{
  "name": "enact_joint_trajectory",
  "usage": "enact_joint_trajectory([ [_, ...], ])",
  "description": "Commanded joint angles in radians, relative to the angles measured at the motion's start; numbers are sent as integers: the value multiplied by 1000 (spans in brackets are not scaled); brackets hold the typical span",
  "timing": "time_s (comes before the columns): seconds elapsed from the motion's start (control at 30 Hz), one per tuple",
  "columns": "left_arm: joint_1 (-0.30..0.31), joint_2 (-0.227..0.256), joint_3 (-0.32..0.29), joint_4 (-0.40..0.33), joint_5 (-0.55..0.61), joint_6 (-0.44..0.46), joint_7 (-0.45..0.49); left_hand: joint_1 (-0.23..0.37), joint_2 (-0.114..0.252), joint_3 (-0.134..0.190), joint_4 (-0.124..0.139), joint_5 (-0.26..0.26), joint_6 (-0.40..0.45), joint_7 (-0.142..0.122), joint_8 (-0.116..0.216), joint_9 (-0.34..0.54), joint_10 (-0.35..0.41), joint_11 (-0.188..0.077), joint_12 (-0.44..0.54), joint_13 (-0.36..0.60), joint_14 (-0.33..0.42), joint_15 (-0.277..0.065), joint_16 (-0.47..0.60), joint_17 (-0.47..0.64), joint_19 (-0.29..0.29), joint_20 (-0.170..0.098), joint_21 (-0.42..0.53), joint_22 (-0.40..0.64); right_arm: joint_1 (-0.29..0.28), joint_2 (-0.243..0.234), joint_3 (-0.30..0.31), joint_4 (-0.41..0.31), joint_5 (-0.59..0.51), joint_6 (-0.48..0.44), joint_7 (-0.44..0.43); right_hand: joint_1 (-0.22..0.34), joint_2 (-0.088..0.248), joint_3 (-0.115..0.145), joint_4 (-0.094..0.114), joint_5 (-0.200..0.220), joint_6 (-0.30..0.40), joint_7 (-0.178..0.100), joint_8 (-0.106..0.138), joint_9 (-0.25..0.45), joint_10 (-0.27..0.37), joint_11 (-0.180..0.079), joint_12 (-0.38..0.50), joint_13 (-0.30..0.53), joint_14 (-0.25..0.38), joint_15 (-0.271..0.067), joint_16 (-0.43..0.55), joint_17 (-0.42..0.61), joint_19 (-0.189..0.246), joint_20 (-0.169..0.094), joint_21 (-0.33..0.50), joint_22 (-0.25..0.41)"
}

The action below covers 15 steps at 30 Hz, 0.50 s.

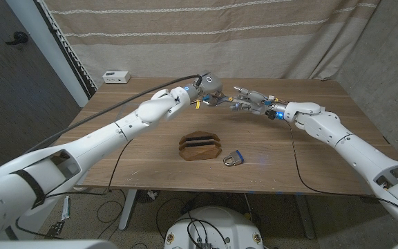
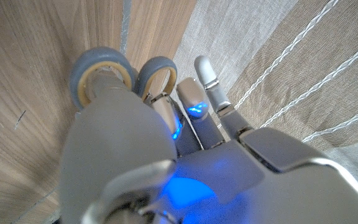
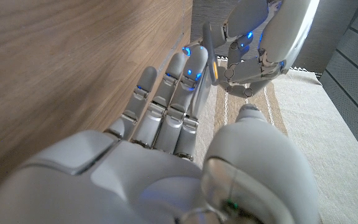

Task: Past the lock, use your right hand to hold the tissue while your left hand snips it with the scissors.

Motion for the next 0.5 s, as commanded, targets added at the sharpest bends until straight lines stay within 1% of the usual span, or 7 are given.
enact_joint_trajectory([
  [0.03,27,7,-22,-13,-17,20,1,57,55,5,-2,-2,12,0,142,4,3,-1,-4,-7,6,0,0,1,-5,-154,4,2,3,13,6,21,14,-2,9,-33,4,-14,10,10,0,12,8,-4,0,10,-3,1,-8,-71,-7,-2,6,-22,-9,3],
  [0.1,37,7,-31,-16,-30,26,19,57,56,5,-2,-2,12,3,143,4,3,-1,-4,-7,6,0,0,1,-6,-154,4,2,-1,15,9,22,20,-5,7,-50,6,-21,14,14,-1,16,8,-8,-4,15,-2,3,-11,-72,-8,-4,6,-20,-13,3],
  [0.13,41,7,-35,-17,-39,25,24,57,56,5,-2,-2,12,3,143,3,4,-1,-4,-7,6,0,0,1,-6,-154,3,1,-2,15,10,22,20,-3,7,-68,8,-28,17,17,-2,15,9,-11,-4,23,-4,0,-12,-72,-10,-6,6,-17,-18,4],
  [0.33,60,8,-61,-26,-92,29,47,60,57,7,-2,-3,8,9,151,15,10,-1,3,2,7,0,-1,1,-4,-155,4,2,-8,12,15,18,26,-7,2,-89,10,-36,20,21,-2,21,10,-15,-4,23,-4,-3,-12,-68,-11,-8,6,-13,-24,4],
  [0.5,74,4,-78,-30,-116,53,57,61,56,8,-3,-3,7,11,156,15,7,-1,-1,-3,8,0,-1,1,-2,-154,4,3,-13,8,19,10,24,-8,-11,-110,11,-45,22,24,-3,23,11,-19,-7,26,-6,-6,-12,-62,-12,-11,4,-7,-30,4],
])
